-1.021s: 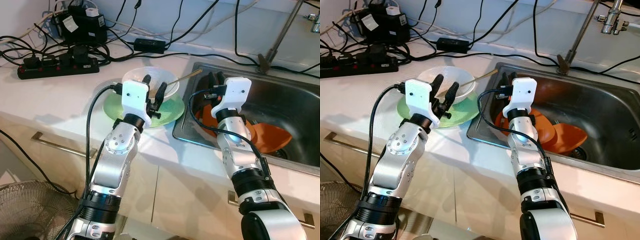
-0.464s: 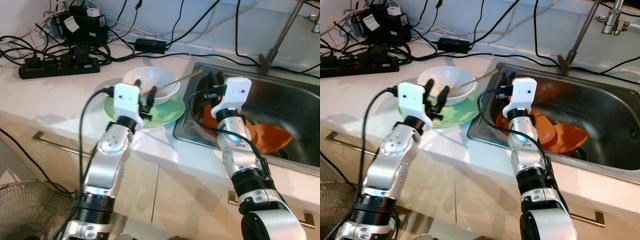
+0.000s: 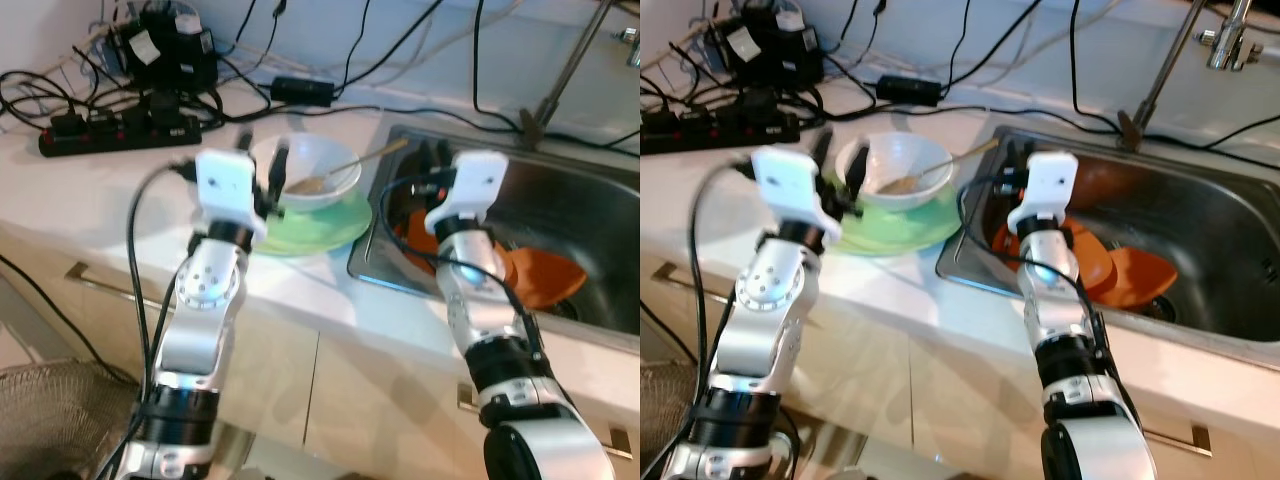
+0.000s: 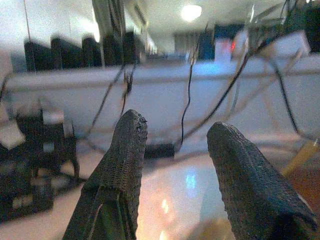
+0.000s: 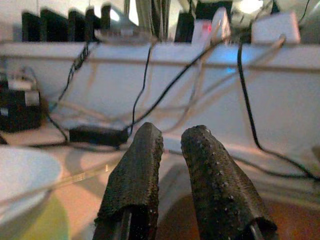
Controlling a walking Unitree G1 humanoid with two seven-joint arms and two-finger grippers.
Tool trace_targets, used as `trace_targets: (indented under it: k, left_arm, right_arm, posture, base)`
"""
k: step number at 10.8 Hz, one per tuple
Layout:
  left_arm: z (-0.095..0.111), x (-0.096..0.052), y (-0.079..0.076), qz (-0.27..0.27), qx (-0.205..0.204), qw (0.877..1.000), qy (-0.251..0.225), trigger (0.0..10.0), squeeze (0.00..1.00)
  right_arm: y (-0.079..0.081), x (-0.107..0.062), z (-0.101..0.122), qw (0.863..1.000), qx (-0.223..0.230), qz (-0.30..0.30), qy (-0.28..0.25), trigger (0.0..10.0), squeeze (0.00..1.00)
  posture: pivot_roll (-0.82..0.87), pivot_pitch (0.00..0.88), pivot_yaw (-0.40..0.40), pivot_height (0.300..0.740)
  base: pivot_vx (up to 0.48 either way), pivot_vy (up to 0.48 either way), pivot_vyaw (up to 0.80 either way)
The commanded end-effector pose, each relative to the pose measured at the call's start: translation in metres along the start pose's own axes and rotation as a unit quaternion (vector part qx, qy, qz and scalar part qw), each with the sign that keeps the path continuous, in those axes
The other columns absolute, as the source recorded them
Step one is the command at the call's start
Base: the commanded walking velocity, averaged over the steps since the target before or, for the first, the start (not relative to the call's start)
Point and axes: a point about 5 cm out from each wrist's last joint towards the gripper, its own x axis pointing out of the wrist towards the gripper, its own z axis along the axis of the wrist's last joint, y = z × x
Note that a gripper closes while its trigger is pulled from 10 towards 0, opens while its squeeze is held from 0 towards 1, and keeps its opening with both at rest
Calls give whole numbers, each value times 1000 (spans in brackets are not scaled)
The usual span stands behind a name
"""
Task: Kitchen organization
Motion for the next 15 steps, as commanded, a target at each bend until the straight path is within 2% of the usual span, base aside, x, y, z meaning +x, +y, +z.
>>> trace_targets:
  k: [1, 5, 9, 15]
  left_arm:
    - [3, 0, -6, -1, 8, 1000, -15, 10000, 0]
    - [-6, -1, -8, 13, 22, 1000, -13, 10000, 0]
    - [-7, 0, -8, 16, 24, 999, -17, 10000, 0]
    - [-5, 0, -7, 21, 20, 999, -23, 10000, 0]
  right_arm:
    - [-7, 1, 9, 1000, 8, -15, -24, 10000, 0]
    - [-3, -3, 9, 1000, 13, -10, -27, 10000, 0]
    - [-4, -4, 9, 1000, 14, -10, -25, 10000, 0]
    - [-7, -5, 8, 1000, 12, -14, -20, 10000, 0]
  posture:
    - [240, 37, -62, 725]
    - [230, 36, -59, 725]
    - [230, 32, -59, 725]
    - [230, 40, -60, 725]
  base:
    - [0, 0, 0]
    - [0, 0, 0]
    - [0, -291, 0]
    - [0, -412, 0]
